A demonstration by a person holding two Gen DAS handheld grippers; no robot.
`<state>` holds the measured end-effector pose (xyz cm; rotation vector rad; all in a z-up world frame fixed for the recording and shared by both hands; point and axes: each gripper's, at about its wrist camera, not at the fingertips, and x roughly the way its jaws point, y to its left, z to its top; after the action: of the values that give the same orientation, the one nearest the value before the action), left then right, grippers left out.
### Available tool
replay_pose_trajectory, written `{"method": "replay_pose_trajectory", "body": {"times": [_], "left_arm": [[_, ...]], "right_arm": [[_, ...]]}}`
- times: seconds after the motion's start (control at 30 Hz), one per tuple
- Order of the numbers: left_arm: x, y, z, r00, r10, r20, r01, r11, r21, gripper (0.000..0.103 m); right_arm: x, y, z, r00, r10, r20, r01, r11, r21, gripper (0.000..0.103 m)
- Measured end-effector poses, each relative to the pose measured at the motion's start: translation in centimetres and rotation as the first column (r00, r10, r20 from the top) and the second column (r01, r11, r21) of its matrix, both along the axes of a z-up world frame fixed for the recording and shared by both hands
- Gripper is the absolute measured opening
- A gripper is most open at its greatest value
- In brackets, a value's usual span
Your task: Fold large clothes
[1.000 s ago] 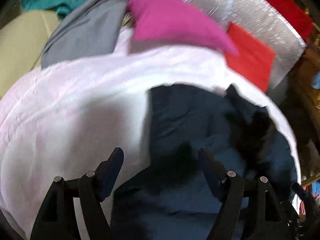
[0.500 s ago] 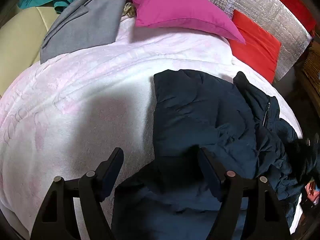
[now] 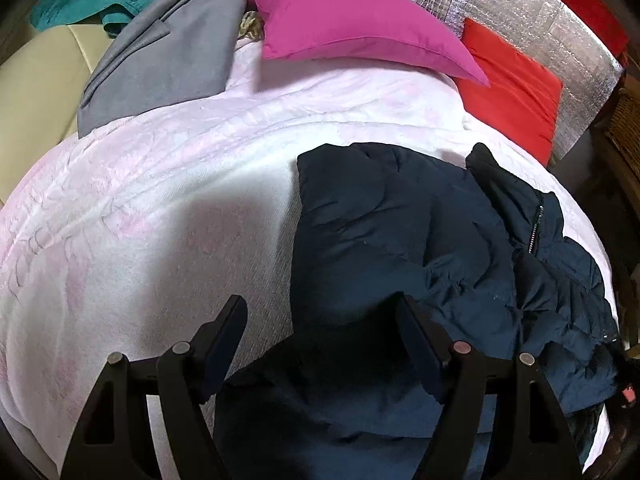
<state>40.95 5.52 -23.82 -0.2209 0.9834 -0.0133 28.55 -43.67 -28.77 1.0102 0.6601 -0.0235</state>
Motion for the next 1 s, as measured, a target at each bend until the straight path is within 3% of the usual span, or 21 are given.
{"method": "replay_pose_trajectory", "body": {"times": [0.07,0.13,0.17,0.2,0.3,0.33,0.37,0.4,0.47,0.6,0.7,0.8,0.83,0.9,0.93,1.0], "left_arm": [[0.0,-0.1,0.1,1.000,-0.001,0.003,0.001,1.000,0.013,0.077],[0.2,0.1,0.2,1.000,-0.003,0.001,0.003,1.000,0.011,0.077],[0.2,0.3,0.4,1.000,-0.002,0.004,0.002,1.000,0.002,0.077],[0.2,0.6,0.7,1.000,0.001,0.011,-0.001,1.000,-0.008,0.077],[0.2,1.9,1.4,0.999,0.015,0.029,-0.013,0.998,-0.053,0.079],[0.3,2.5,1.4,1.000,0.016,0.025,-0.014,0.996,-0.083,0.079],[0.4,3.0,1.3,1.000,0.019,0.022,-0.016,0.993,-0.115,0.079],[0.5,3.7,1.2,1.000,0.024,0.016,-0.021,0.987,-0.161,0.080],[0.8,4.3,0.6,1.000,0.021,-0.001,-0.021,0.974,-0.225,0.080],[1.9,4.2,-1.5,0.996,-0.044,-0.079,0.014,0.939,-0.344,0.080],[2.4,3.2,-2.5,0.992,-0.085,-0.098,0.043,0.929,-0.369,0.080],[2.4,2.0,-2.2,0.991,-0.108,-0.075,0.077,0.939,-0.336,0.078],[2.5,1.6,-2.2,0.990,-0.121,-0.071,0.091,0.937,-0.338,0.069],[2.7,0.9,-2.4,0.989,-0.132,-0.074,0.101,0.942,-0.321,0.065],[2.7,0.7,-2.5,0.989,-0.131,-0.063,0.106,0.948,-0.301,0.060],[2.9,0.3,-2.5,0.990,-0.135,-0.050,0.116,0.953,-0.280,0.055]], "right_arm": [[-0.2,0.7,1.6,1.000,0.003,0.009,-0.002,0.987,-0.162,0.021],[1.0,1.3,1.5,0.996,0.036,-0.079,-0.055,0.967,-0.250,0.021],[1.3,1.3,1.4,0.991,0.056,-0.119,-0.085,0.963,-0.255,0.022],[1.0,1.0,1.7,0.992,0.072,-0.104,-0.094,0.969,-0.229,0.022],[-0.7,-1.0,3.8,0.999,0.029,0.029,-0.023,0.981,-0.195,0.031],[-1.3,-1.6,4.1,0.999,0.001,0.050,0.009,0.981,-0.195,0.055],[-2.1,-2.5,4.3,0.997,-0.041,0.064,0.053,0.980,-0.193,0.093],[-2.8,-3.8,4.4,0.993,-0.084,0.082,0.098,0.979,-0.179,0.103],[-3.1,-5.6,3.5,0.993,-0.088,0.081,0.098,0.987,-0.129,0.103],[-1.2,-8.5,-0.8,0.999,-0.048,-0.004,0.048,0.997,0.053,0.103],[0.3,-8.6,-2.5,0.999,0.039,-0.011,-0.037,0.992,0.123,0.103],[2.5,-6.3,-2.1,0.987,0.161,0.026,-0.162,0.982,0.098,0.103],[3.0,-5.8,-2.1,0.982,0.188,0.025,-0.189,0.977,0.094,0.103],[4.1,-3.8,-1.9,0.974,0.223,-0.025,-0.224,0.974,-0.025,0.102],[4.6,-3.0,-1.9,0.972,0.231,-0.039,-0.233,0.970,-0.067,0.099],[5.2,-1.5,-1.3,0.965,0.246,-0.093,-0.259,0.950,-0.176,0.076]]}}
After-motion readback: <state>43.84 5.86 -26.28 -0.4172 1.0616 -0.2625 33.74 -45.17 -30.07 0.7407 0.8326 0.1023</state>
